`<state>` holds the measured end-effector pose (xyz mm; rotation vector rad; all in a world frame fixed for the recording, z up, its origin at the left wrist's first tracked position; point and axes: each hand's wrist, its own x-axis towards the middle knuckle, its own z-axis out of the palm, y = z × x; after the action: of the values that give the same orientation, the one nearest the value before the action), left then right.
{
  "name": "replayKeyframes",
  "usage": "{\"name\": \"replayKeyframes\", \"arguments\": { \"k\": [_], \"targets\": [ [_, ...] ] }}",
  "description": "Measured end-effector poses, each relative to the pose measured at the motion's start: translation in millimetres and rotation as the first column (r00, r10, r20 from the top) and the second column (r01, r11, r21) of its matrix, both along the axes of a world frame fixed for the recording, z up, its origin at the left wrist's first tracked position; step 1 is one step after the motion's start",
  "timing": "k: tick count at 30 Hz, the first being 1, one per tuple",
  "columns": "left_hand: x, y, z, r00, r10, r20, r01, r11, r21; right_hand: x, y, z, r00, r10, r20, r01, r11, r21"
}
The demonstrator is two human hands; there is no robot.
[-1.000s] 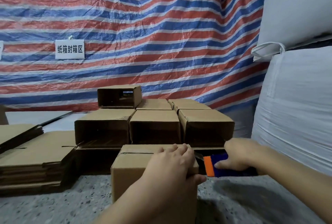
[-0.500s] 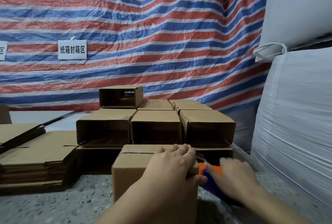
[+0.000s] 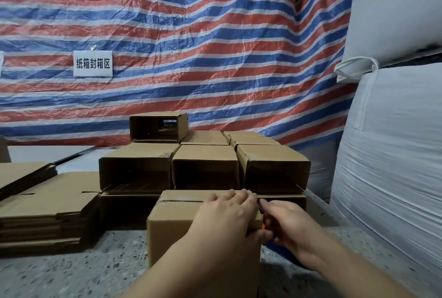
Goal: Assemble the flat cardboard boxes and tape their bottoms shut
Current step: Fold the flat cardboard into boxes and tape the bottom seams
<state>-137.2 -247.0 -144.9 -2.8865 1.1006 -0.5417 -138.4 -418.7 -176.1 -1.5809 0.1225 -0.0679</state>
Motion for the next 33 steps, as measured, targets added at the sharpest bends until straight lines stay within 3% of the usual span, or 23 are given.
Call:
{"name": "replayKeyframes", "arguments": {
  "k": [6, 10, 13, 17, 22, 26, 30, 33],
  "targets": [
    [-1.5, 0.5, -3.8, 1.000, -0.017, 0.016, 0.018, 0.999, -0.034, 1.4, 21.4, -23.7, 0.997, -0.064, 0.030, 0.061, 0.994, 0.088],
    [-3.1, 0.6, -3.7, 1.000, -0.011, 0.000, 0.011, 0.998, -0.061, 0.3, 26.6, -25.9, 0.987, -0.164, -0.003, 0.164, 0.986, 0.030],
    [-2.7, 0.2, -3.0, 1.000, -0.006, -0.011, 0.006, 0.998, -0.070, -9.9, 23.5, -23.2, 0.956, -0.194, 0.220, 0.210, 0.976, -0.055],
    [-4.5, 0.2, -0.6, 1.000, -0.025, -0.003, 0.024, 0.992, -0.123, -17.4, 33.8, -31.7, 0.952, 0.049, 0.303, -0.008, 0.991, -0.134],
    [-9.6, 1.7, 1.4, 0.997, -0.066, -0.035, 0.055, 0.967, -0.248, -11.8, 41.2, -43.5, 0.955, 0.146, 0.259, -0.132, 0.989, -0.071],
    [-5.8, 8.9, 5.7, 0.991, -0.106, -0.080, 0.035, 0.792, -0.609, -18.9, 40.1, -34.4, 0.952, 0.066, 0.300, -0.022, 0.989, -0.148],
    [-11.0, 36.6, 4.7, 0.988, 0.010, 0.157, 0.102, 0.719, -0.688, -21.4, 43.1, -29.4, 0.950, 0.072, 0.305, 0.020, 0.957, -0.288],
    [-11.6, 69.9, -13.6, 0.983, 0.169, 0.070, -0.037, 0.561, -0.827, -24.1, 40.5, -33.9, 0.943, 0.068, 0.327, 0.036, 0.952, -0.303]
  ]
}}
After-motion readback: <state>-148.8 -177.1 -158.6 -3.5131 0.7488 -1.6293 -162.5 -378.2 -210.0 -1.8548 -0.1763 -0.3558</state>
